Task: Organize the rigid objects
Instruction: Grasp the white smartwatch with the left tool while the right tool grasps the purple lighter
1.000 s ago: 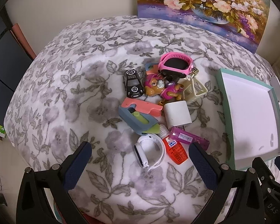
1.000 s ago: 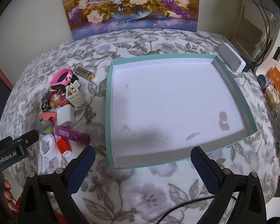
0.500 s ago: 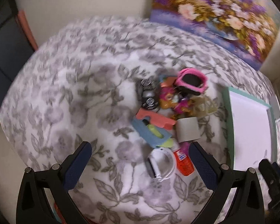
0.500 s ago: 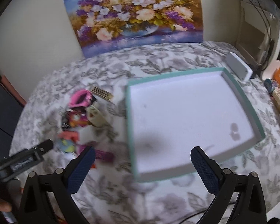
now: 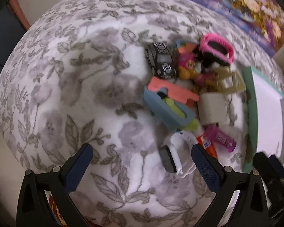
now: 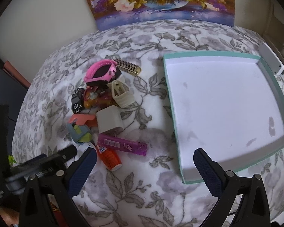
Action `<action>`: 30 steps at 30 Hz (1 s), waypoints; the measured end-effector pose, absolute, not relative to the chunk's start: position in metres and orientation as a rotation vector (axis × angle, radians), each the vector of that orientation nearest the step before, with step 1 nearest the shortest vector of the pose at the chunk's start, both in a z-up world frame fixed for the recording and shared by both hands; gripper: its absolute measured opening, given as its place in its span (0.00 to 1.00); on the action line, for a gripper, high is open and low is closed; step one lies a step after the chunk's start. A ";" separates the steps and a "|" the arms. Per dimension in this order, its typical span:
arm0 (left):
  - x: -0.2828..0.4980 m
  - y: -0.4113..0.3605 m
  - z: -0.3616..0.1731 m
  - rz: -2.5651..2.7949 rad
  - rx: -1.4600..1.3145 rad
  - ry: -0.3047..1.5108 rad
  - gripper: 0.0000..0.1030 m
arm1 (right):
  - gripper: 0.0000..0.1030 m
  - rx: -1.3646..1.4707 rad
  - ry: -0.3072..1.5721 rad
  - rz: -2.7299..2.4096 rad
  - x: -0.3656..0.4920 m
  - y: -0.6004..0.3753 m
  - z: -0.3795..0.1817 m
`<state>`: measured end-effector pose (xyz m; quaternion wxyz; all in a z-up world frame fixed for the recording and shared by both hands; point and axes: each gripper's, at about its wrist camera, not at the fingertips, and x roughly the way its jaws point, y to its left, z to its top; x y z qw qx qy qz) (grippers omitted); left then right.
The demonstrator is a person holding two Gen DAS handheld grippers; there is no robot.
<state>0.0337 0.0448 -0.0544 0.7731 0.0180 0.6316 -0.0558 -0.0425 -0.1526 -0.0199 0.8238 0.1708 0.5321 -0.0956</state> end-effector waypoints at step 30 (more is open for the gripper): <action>0.021 0.042 -0.092 -0.091 -0.096 1.396 0.12 | 1.00 0.435 1.176 -0.146 -0.020 -0.128 -0.046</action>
